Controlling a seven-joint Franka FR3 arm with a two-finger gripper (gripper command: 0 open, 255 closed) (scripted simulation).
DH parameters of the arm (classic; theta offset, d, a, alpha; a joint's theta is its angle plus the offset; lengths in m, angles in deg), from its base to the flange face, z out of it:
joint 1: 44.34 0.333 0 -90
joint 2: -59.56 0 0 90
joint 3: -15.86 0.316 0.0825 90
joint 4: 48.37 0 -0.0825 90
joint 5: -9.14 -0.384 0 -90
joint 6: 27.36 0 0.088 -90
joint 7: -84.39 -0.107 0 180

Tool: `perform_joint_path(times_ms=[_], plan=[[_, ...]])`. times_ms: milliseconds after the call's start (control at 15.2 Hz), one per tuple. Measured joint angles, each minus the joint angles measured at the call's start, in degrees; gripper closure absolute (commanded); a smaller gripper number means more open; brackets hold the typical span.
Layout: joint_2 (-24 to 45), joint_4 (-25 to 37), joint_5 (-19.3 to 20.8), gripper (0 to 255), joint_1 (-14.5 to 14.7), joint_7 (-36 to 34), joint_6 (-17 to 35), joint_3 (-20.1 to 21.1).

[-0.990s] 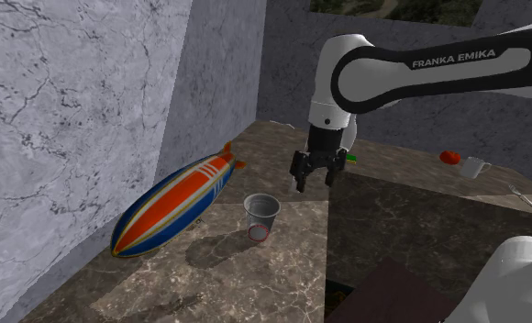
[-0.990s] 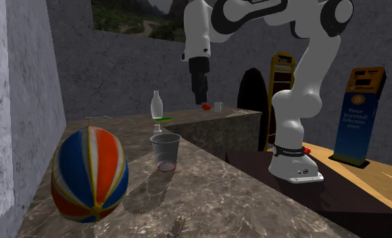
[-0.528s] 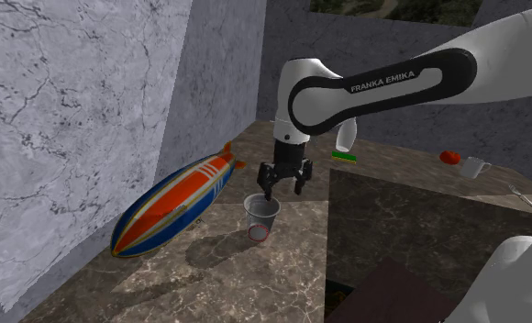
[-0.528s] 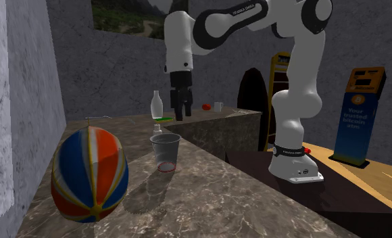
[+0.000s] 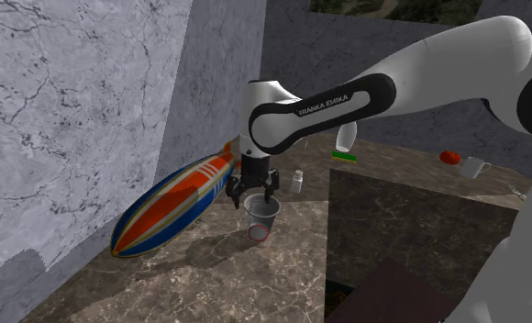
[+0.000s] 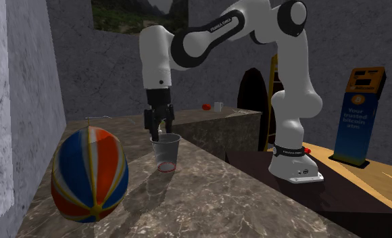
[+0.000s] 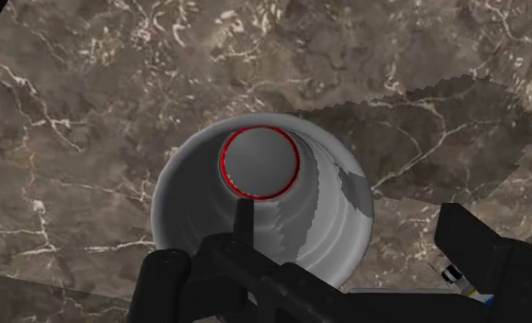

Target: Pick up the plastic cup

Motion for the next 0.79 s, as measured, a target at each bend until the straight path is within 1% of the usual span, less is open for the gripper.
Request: perform_joint_path(times_ms=[132,528,594,792], plan=[[1.79,0.91,0.62,0,0.30,-0.72,0.85,0.02],[3.95,-1.24,1.37,0,0.50,-1.20,5.06,-0.12],[4.11,-1.23,1.42,255,0.52,-1.24,5.22,-0.13],[4.20,-1.23,1.45,255,0.53,-1.26,5.36,-0.14]])
